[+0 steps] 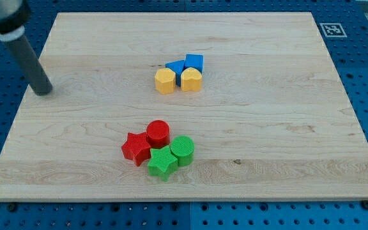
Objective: Separate the yellow blocks from the blue blocks
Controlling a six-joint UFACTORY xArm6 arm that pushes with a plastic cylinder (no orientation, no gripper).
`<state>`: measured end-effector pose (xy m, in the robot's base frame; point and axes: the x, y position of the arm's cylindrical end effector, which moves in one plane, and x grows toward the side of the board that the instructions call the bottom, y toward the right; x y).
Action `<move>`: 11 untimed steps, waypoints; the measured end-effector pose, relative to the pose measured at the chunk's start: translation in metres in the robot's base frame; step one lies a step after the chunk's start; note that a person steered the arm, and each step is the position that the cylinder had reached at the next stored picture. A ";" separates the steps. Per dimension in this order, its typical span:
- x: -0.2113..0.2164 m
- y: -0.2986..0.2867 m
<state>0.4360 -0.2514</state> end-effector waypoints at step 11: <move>0.015 0.435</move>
